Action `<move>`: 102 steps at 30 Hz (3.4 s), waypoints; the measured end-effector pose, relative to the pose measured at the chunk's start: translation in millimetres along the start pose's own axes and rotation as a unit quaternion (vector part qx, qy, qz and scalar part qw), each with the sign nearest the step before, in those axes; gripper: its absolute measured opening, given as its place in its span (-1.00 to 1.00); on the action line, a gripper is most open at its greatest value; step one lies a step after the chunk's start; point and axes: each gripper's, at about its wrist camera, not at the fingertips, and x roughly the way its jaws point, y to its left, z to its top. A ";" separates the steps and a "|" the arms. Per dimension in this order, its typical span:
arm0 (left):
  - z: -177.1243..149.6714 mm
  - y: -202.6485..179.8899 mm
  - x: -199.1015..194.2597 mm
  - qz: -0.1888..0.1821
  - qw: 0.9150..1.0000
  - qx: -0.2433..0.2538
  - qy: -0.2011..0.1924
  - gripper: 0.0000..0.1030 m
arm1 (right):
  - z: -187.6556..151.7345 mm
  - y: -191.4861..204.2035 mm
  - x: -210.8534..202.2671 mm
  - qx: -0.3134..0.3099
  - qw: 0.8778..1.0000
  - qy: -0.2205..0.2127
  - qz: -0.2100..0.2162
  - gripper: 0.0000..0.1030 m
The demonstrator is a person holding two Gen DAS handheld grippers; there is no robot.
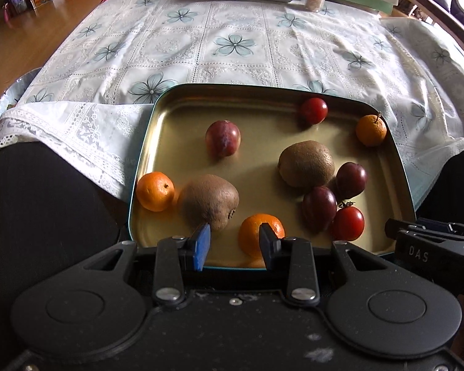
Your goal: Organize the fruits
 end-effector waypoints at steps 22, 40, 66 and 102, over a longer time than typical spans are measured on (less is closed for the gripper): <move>-17.6 6.1 20.5 -0.003 1.000 -0.003 0.008 -0.32 | -16.2 2.2 8.2 -0.004 1.000 -0.019 0.012 -0.20; -16.8 4.9 25.0 0.000 1.000 0.002 0.015 -0.31 | -16.6 3.9 13.1 -0.009 1.000 -0.012 0.020 -0.20; -16.9 3.5 26.2 0.004 1.000 0.006 0.016 -0.31 | -16.3 5.2 13.2 -0.013 1.000 -0.010 0.018 -0.20; -16.9 3.4 26.6 0.005 1.000 0.006 0.017 -0.30 | -15.8 5.0 12.8 -0.013 1.000 -0.009 0.018 -0.20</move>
